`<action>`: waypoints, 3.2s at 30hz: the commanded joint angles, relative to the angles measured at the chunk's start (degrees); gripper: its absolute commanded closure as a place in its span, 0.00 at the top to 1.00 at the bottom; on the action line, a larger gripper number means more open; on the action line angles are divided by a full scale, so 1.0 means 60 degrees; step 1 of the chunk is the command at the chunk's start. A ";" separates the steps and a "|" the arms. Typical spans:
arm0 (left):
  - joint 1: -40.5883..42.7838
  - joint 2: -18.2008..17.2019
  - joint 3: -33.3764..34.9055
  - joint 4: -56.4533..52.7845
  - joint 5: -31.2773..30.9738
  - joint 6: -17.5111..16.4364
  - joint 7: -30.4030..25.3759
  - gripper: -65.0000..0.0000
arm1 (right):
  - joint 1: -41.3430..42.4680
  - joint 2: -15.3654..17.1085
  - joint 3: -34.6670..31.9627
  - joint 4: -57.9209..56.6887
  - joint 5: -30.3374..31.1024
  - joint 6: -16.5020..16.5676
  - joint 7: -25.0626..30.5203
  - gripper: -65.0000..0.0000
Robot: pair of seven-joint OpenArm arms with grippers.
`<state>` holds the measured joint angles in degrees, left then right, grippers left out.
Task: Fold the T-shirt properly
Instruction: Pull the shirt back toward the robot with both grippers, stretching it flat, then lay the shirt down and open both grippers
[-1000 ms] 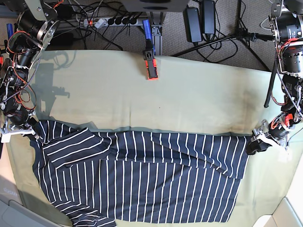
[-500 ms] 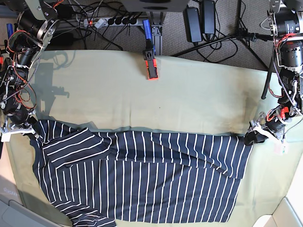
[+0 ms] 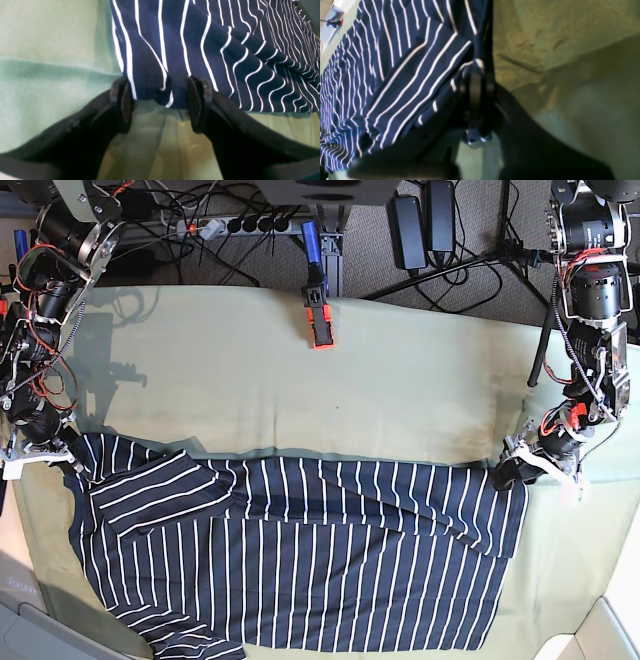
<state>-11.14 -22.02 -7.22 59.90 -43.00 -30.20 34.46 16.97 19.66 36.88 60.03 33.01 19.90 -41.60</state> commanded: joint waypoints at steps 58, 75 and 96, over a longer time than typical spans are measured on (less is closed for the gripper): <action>0.3034 -0.2073 -0.0590 0.2841 -0.2761 -0.1634 0.2550 0.00 | -0.4878 0.2014 0.0040 0.2794 0.1330 0.0656 -0.0328 0.00; 0.4911 -0.2073 -0.1621 0.4266 -0.3217 -0.1634 0.2769 0.00 | -0.5836 0.2014 0.0113 0.2922 0.1392 0.0692 -0.0412 0.00; 0.4958 -0.2102 -0.2266 0.4339 -0.3122 -0.1634 0.2823 0.00 | -0.6739 0.2193 0.0386 0.3319 0.1399 0.0729 -0.0393 0.00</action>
<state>18.74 -33.17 -19.94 85.12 -61.63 -38.87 52.51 -23.09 31.00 38.06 79.26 42.28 20.36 -44.45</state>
